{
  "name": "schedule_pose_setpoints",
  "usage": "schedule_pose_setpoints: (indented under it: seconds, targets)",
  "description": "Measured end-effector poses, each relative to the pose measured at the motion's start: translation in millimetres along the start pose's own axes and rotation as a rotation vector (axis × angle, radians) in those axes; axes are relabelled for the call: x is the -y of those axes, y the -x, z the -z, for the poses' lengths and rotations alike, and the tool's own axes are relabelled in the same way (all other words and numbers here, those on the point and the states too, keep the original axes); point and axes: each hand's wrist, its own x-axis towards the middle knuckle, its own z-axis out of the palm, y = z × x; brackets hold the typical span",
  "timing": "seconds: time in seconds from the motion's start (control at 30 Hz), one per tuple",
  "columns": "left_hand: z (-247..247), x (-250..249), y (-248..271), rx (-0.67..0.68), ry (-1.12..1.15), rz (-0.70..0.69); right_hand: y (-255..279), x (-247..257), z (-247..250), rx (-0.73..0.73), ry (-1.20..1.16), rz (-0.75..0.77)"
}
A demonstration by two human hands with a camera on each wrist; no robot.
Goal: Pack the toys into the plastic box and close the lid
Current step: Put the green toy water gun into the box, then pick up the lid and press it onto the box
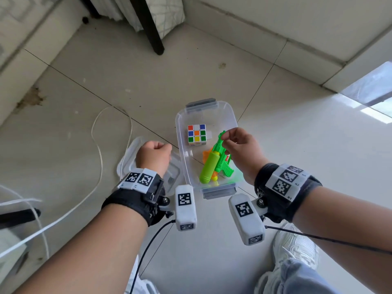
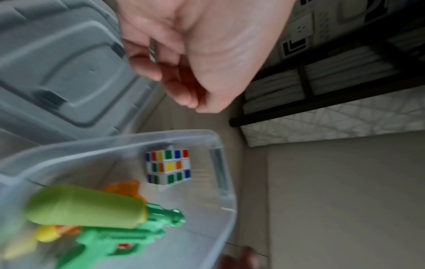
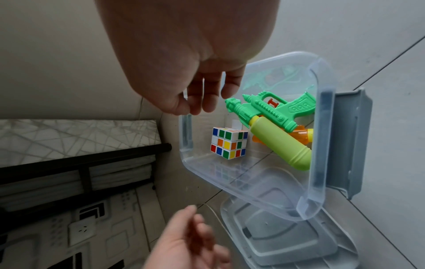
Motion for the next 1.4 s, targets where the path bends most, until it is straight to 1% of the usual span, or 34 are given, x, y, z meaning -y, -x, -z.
schedule_pose_setpoints:
  seconds: [0.17,0.27,0.37,0.47,0.6,0.73,0.8,0.9,1.0,1.1,1.2,1.27,1.4]
  targets:
    - [1.6,35.8,-3.0,0.038,-0.209,0.034,-0.6,-2.3,7.1,0.012,-0.027,-0.008]
    - [-2.0,57.9,-2.8,0.135,-0.309,0.006,-1.8,-7.2,9.7,0.004,-0.026,-0.035]
    - [-10.6,73.8,-4.0,0.22,-0.36,-0.001,-4.1,-8.5,8.3,-0.007,-0.028,-0.057]
    - [-22.7,84.2,-5.0,0.272,-0.368,0.029,-6.1,-8.9,5.0,-0.005,-0.017,-0.054]
    - [-37.0,90.6,-6.1,0.302,-0.422,0.065,-7.3,-10.4,1.4,0.007,-0.02,-0.061]
    - [-44.8,93.8,-8.7,0.368,-0.573,-0.025,-12.7,-11.8,-1.6,-0.002,-0.035,-0.094]
    - [-47.2,94.7,-10.4,0.386,-0.631,-0.05,-15.4,-12.0,-4.9,0.004,-0.045,-0.11]
    - [-50.5,94.0,-10.0,0.387,-0.692,-0.048,-17.3,-12.5,-10.4,0.043,-0.038,-0.117]
    - [-52.4,93.7,-8.9,0.407,-0.738,-0.054,-18.1,-14.3,-13.5,0.052,-0.047,-0.134]
    - [-51.5,93.9,-9.1,0.415,-0.741,-0.061,-17.8,-15.8,-14.4,0.05,-0.043,-0.136]
    - [-45.1,89.4,-5.6,0.417,-0.674,-0.051,-17.7,-16.0,-15.0,0.054,-0.04,-0.14]
    - [-38.8,82.8,-2.7,0.378,-0.589,-0.063,-18.1,-14.5,-16.4,0.054,-0.043,-0.145]
    - [-21.0,63.8,-1.3,0.261,-0.434,-0.114,-16.4,-7.2,-23.2,0.073,-0.048,-0.126]
